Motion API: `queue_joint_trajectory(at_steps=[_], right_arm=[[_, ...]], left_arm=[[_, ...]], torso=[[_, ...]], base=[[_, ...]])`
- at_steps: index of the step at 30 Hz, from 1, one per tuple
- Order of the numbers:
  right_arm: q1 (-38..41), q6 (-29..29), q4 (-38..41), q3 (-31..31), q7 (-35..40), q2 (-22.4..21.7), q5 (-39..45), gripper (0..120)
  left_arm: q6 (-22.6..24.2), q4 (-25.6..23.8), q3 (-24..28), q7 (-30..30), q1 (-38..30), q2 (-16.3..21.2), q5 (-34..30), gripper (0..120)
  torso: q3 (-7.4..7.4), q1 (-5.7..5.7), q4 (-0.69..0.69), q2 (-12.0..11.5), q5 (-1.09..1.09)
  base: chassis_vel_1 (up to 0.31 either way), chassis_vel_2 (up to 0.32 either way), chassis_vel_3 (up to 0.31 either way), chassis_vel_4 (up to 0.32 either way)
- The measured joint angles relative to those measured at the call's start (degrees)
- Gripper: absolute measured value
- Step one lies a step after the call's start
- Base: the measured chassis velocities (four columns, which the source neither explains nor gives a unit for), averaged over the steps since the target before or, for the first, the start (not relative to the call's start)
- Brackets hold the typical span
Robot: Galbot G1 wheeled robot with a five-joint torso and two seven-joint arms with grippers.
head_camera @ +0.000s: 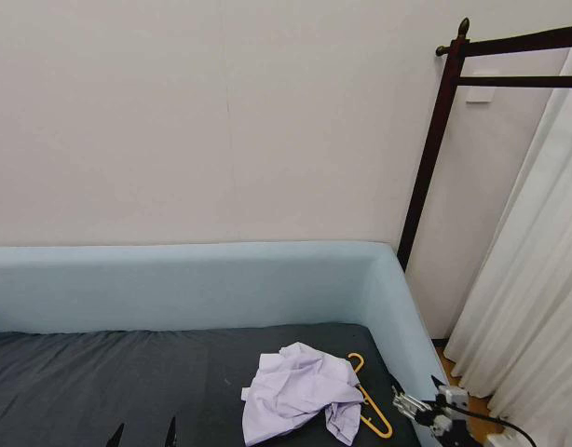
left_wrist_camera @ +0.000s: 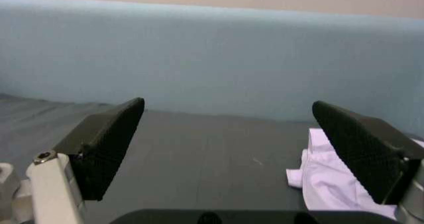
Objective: Pick up the clothes from the sofa and hang them on the clothes hanger.
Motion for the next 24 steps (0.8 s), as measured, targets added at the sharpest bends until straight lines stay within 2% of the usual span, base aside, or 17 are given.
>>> queue_joint_trajectory(at_steps=[1, 3, 5, 6, 7, 9, 11, 13, 15, 17, 21, 24], right_arm=[[1.3, -0.5, -0.7, -1.1, 0.0, -0.6, 0.7, 100], [12.3, -3.7, -7.8, -11.0, -0.1, -3.6, 4.9, 100], [13.9, -4.1, -8.9, -12.3, -0.1, -3.7, 5.3, 100], [20.1, -5.5, -14.0, -17.6, -0.4, -3.8, 6.4, 100], [23.6, -6.1, -17.3, -20.7, -0.8, -3.4, 6.7, 100], [25.2, -6.4, -19.0, -22.3, -1.1, -3.0, 6.9, 100], [32.1, -7.7, -26.4, -28.9, -2.4, -0.8, 6.2, 100], [33.9, -7.9, -28.7, -30.6, -2.9, 0.1, 5.4, 100], [38.2, -8.2, -35.4, -34.9, -4.0, 3.1, 3.8, 100], [38.6, -8.2, -36.2, -35.3, -4.1, 3.6, 3.6, 100], [41.5, -7.6, -44.1, -37.4, -5.1, 8.7, 0.2, 100], [42.4, -7.0, -47.8, -37.7, -5.4, 10.5, -1.7, 100]], left_arm=[[-0.1, 0.0, 0.0, 0.0, 0.2, -0.2, 0.1, 100], [-0.6, 0.6, 0.0, -0.3, 0.9, -1.6, 1.2, 100], [-0.6, 0.6, 0.1, -0.3, 1.0, -1.7, 1.3, 100], [-0.8, 1.0, 0.1, -0.4, 1.3, -2.6, 1.7, 100], [-1.0, 1.2, 0.2, -0.4, 1.4, -3.0, 1.7, 100], [-1.1, 1.4, 0.2, -0.5, 1.6, -3.3, 1.8, 100], [-1.7, 2.0, 0.0, -0.6, 2.0, -4.0, 1.9, 100], [-1.9, 2.1, -0.1, -0.7, 2.2, -4.2, 1.9, 100], [-2.6, 2.6, -0.6, -0.9, 2.5, -4.7, 1.8, 100], [-2.6, 2.7, -0.7, -1.0, 2.5, -4.7, 1.8, 100], [-3.1, 3.6, -1.2, -1.4, 1.9, -4.9, 1.4, 100], [-3.1, 3.6, -1.3, -1.4, 1.6, -4.9, 1.0, 100]], torso=[[0.0, 0.0, 0.01, 0.0, 0.0], [0.0, 0.0, 0.01, 0.0, -0.01], [0.0, 0.0, 0.01, 0.0, 0.0], [0.0, 0.0, 0.02, 0.0, 0.0], [0.0, 0.01, 0.03, 0.0, -0.02], [0.0, 0.01, 0.03, 0.0, -0.02], [0.0, 0.01, 0.01, 0.0, -0.01], [0.0, 0.01, 0.02, 0.0, -0.02], [0.01, 0.01, 0.03, 0.0, -0.01], [0.0, 0.01, 0.02, 0.0, -0.02], [0.0, 0.01, 0.01, 0.0, -0.03], [0.0, 0.01, 0.01, 0.0, -0.02]], base=[[0.0, 0.0, 0.0, 0.0], [0.0, 0.0, 0.0, 0.0], [0.0, 0.0, 0.0, 0.0], [0.0, 0.0, 0.0, 0.0], [0.0, 0.0, 0.0, 0.0], [0.0, 0.0, 0.0, 0.0], [0.0, 0.0, 0.0, 0.0], [0.0, 0.0, 0.0, 0.0], [0.0, 0.0, 0.0, 0.0], [0.0, 0.0, 0.0, 0.0], [0.0, 0.0, 0.0, 0.0], [0.0, 0.0, 0.0, 0.0]])
